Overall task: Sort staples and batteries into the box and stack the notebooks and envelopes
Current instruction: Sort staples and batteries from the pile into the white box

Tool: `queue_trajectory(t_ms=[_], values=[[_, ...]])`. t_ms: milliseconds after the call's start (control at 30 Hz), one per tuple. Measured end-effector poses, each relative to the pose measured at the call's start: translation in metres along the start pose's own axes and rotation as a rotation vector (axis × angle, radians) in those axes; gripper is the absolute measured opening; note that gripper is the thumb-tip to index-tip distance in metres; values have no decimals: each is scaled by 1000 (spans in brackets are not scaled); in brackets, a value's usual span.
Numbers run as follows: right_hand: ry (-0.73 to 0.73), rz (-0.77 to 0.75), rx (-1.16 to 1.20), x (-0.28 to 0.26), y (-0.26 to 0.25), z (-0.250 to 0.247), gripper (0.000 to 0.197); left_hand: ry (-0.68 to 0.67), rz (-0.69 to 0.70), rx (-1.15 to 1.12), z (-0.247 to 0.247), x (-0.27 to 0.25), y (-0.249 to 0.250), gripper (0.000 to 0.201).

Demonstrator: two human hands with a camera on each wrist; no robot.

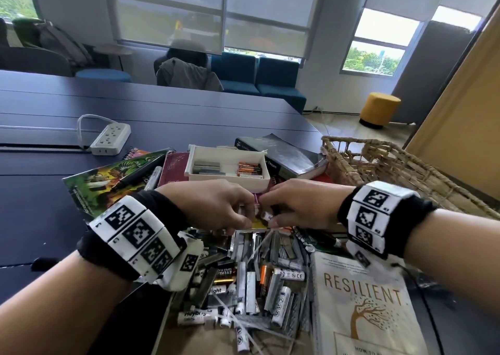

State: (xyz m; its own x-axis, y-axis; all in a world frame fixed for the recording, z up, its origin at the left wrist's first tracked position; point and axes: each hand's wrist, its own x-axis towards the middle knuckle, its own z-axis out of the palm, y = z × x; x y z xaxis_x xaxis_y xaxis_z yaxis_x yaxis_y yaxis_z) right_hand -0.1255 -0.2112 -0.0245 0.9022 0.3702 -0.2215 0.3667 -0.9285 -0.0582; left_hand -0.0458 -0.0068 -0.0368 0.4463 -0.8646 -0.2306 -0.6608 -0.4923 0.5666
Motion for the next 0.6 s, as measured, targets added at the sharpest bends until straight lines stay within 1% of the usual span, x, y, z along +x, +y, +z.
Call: queue_trajectory(t_ms=[67, 133, 167, 233, 367, 467, 533, 600], values=[[87, 47, 226, -4, 2, 1, 17, 18, 19, 23, 1, -1, 1, 5], [175, 61, 364, -6, 4, -1, 5, 30, 27, 44, 2, 0, 4, 6], [213, 69, 420, -6, 6, -2, 15, 31, 26, 56, 2, -1, 6, 7], [312, 91, 508, -4, 11, -6, 23, 35, 33, 63, 3, -4, 8, 8], [565, 141, 752, -6, 21, -15, 23, 36, 53, -1, -2, -13, 13, 11], [760, 153, 890, -6, 26, -19, 22, 49, 66, 9, -5, -10, 21, 10], [868, 150, 956, -1, 27, -18, 21, 49, 84, 55, -2, -6, 29, 10], [936, 156, 1018, 2, 31, -11, 20, 30, 113, 177, 5, 0, 38, 12]])
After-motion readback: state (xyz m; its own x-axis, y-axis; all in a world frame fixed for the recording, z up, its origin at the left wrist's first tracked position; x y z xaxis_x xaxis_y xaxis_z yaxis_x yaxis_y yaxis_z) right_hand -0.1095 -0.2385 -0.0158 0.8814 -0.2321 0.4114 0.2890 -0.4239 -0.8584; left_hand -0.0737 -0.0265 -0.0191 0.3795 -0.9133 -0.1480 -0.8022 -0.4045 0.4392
